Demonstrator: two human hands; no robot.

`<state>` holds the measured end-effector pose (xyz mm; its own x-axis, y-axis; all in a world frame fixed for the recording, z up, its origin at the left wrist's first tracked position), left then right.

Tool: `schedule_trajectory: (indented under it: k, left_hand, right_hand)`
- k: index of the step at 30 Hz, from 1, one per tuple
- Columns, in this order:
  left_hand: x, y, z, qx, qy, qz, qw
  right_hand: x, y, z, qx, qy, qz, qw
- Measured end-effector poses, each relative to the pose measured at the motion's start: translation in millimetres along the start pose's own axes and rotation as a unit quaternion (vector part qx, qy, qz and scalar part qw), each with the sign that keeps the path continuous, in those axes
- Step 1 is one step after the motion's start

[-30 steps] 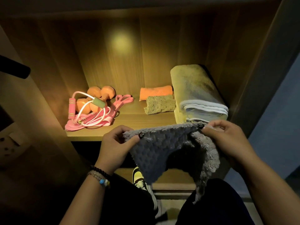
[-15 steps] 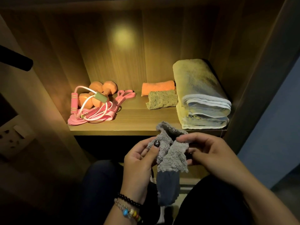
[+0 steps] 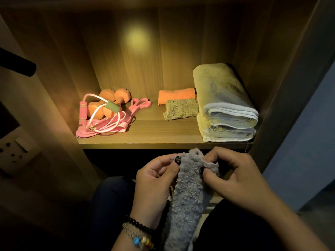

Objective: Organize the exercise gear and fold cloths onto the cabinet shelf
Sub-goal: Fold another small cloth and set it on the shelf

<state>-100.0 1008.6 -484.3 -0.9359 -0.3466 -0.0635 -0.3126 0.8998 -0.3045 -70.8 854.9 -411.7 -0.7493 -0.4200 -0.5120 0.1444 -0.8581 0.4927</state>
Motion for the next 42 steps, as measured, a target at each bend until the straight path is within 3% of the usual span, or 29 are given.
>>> schedule_trajectory:
  k: [8, 15, 20, 24, 29, 33, 38, 42]
  left_hand:
    - [5.2, -16.0, -6.8, -0.003, 0.018, 0.051, 0.999]
    - [8.7, -24.2, -7.4, 0.026, 0.002, 0.096, 0.995]
    - [-6.7, -15.4, -10.7, -0.043, -0.035, 0.058, 0.997]
    - [-26.1, -8.3, -16.9, -0.015, -0.029, 0.059, 0.998]
    - [-48.6, -5.0, -36.8, 0.005, -0.028, 0.086, 0.996]
    - [-73.0, 9.9, -60.5, -0.049, -0.058, 0.057, 0.995]
    - [-123.3, 23.7, -86.0, -0.228, -0.087, 0.0, 0.97]
    - [-153.8, 24.4, -118.9, -0.298, -0.116, -0.028, 0.947]
  right_hand:
    - [0.2, -0.2, -4.5, -0.053, -0.005, 0.0, 0.999]
    - [-0.1, 4.0, -25.3, -0.054, -0.063, -0.022, 0.996]
    - [-4.1, 1.9, -37.4, 0.001, -0.076, 0.022, 0.997]
    - [-14.4, 6.2, -45.3, 0.108, -0.037, 0.069, 0.991]
    - [-36.7, 15.4, -49.9, 0.121, -0.053, 0.095, 0.987]
    - [-62.5, 12.0, -47.7, 0.046, -0.088, 0.131, 0.986]
    - [-115.9, 7.7, -55.6, 0.082, -0.093, 0.08, 0.989]
    - [-158.8, 6.1, -53.7, 0.118, -0.092, 0.035, 0.988]
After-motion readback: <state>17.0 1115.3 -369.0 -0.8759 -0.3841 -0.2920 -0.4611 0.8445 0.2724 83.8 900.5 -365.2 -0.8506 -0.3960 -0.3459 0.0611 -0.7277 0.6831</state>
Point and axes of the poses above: each hand's wrist, its own x-axis away from the middle knuckle, its own y-axis out of the back of the hand, z = x × y, the point moved 10 cm from there along -x, towards the middle knuckle, and after that the axes turned 2 degrees about -z, right-handed, at the moved point
